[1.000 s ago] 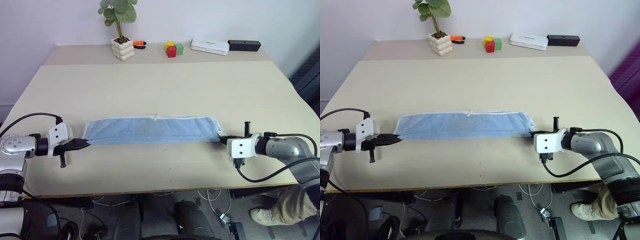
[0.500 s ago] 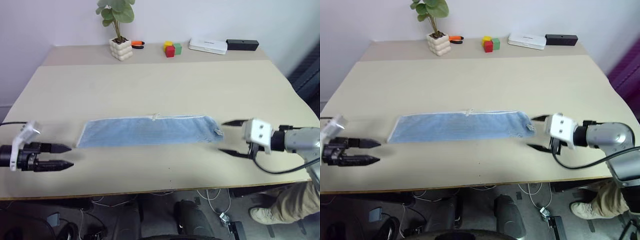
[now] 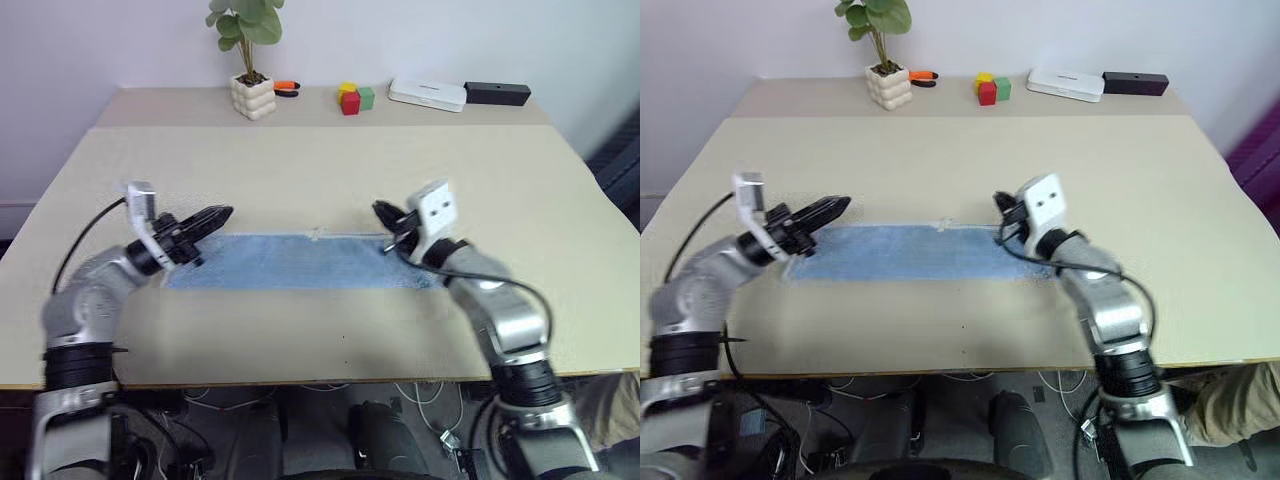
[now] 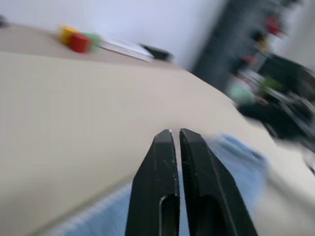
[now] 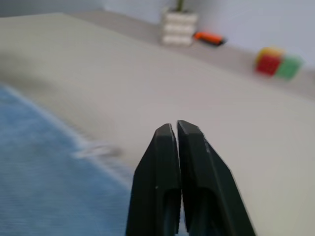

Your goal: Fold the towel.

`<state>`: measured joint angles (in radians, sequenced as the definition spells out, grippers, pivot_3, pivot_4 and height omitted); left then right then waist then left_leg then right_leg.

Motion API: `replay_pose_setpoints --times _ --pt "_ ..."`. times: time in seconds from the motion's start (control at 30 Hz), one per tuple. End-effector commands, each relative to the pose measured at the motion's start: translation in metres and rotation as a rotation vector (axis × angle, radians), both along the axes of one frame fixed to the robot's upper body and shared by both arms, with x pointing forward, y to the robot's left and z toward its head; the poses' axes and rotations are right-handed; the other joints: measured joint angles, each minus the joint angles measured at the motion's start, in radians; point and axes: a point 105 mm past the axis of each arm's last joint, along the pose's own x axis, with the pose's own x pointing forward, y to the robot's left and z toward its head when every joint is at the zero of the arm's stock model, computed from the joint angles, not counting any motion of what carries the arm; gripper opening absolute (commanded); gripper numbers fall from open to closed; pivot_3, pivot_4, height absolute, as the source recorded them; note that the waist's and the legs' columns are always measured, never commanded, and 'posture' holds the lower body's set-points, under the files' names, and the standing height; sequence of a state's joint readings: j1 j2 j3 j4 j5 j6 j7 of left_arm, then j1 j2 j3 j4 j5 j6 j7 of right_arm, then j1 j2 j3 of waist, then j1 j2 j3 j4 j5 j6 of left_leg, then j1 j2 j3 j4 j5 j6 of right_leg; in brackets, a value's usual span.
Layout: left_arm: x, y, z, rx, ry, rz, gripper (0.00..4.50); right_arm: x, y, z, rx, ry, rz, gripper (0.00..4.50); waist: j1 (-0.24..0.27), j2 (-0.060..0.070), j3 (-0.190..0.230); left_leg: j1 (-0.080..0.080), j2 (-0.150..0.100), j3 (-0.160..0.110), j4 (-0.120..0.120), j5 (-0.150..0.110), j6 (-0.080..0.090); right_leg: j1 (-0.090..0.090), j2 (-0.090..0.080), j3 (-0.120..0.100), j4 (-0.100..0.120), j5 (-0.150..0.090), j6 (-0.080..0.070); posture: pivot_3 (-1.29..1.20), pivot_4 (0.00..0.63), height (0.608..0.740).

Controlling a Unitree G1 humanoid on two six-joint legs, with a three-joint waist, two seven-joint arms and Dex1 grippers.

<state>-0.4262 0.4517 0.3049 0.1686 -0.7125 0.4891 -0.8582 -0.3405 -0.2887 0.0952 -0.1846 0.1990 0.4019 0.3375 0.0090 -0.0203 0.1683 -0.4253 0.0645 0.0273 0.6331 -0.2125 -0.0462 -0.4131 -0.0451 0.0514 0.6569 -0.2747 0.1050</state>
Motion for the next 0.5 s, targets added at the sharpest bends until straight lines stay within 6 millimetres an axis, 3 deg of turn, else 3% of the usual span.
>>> replay_pose_setpoints --times 0.03,0.2,0.4,0.5 --pt "0.019 -0.005 -0.004 -0.144 -0.015 0.156 0.07 0.009 -0.002 -0.007 0.069 -0.019 -0.110 0.02 0.003 0.000 0.000 0.000 0.000 0.000 0.001 0.000 0.000 0.000 0.000 0.000 0.000 0.000 0.000 0.00 0.150 0.740" --pt "0.031 -0.020 -0.032 -0.119 0.021 0.246 0.07 0.015 0.003 -0.039 0.055 0.032 -0.169 0.02 -0.005 -0.001 0.000 0.001 0.000 0.000 0.001 0.000 0.000 0.002 0.000 0.000 -0.002 0.001 0.001 0.00 0.150 0.740" --pt "0.027 -0.004 -0.071 -0.027 0.080 0.287 0.07 0.023 -0.028 -0.058 -0.060 0.027 -0.312 0.02 -0.022 0.000 0.000 0.001 0.000 -0.001 -0.001 0.000 0.000 0.002 0.000 0.000 -0.002 0.001 0.001 0.00 0.150 0.740" --pt "0.029 0.014 -0.076 -0.010 0.092 0.337 0.07 0.023 -0.042 -0.065 -0.071 0.034 -0.362 0.02 -0.022 0.000 -0.001 0.002 0.000 -0.001 -0.002 0.000 0.000 0.003 0.001 0.000 -0.002 0.001 0.001 0.00 0.150 0.740"
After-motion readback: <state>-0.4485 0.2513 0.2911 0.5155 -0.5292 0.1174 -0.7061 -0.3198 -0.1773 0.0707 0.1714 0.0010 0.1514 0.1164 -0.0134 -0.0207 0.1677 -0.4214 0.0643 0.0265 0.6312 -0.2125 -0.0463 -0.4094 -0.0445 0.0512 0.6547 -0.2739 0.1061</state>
